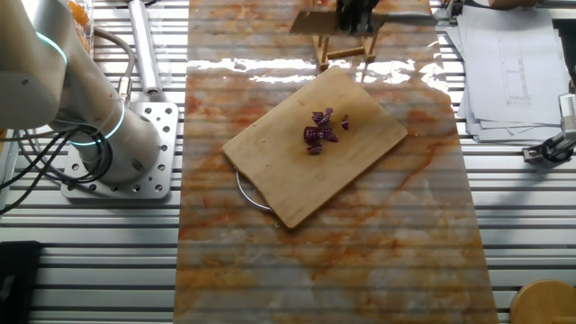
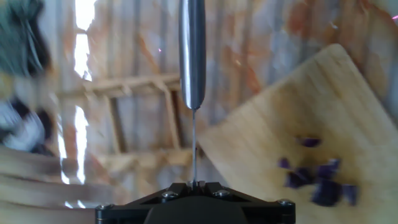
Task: Chop the onions
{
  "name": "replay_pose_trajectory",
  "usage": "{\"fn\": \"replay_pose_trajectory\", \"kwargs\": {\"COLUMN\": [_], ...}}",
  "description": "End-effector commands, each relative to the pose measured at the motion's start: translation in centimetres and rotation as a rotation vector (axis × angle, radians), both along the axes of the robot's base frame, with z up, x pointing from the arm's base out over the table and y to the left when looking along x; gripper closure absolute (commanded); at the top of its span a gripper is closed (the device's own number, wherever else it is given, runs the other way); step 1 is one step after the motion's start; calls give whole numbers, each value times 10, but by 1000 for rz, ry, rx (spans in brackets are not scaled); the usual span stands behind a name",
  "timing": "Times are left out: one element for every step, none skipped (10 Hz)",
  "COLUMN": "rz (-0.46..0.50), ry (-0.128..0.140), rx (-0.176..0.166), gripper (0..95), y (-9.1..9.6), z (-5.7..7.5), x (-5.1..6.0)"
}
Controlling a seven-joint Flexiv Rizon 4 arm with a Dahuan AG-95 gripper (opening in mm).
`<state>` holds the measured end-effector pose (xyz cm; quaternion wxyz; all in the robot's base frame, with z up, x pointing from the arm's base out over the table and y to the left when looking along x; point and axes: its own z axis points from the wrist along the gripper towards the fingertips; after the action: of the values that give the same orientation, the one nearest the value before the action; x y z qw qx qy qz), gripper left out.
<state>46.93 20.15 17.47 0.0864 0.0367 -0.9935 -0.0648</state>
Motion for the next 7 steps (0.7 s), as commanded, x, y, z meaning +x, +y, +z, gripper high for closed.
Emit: {"fn": "replay_pose_trajectory", "kwargs": {"rz": [-28, -15, -5, 5, 5, 8, 7], "ry": [-21, -23, -25, -26, -26, -28, -27], "rx": [8, 6, 4, 5, 7, 8, 7], "gripper": [950, 950, 950, 950, 950, 950, 950], "y": [30, 32, 31, 29, 28, 27, 29], "z": [-4, -5, -6, -8, -8, -9, -10], "x": [8, 8, 8, 7, 6, 6, 6]}}
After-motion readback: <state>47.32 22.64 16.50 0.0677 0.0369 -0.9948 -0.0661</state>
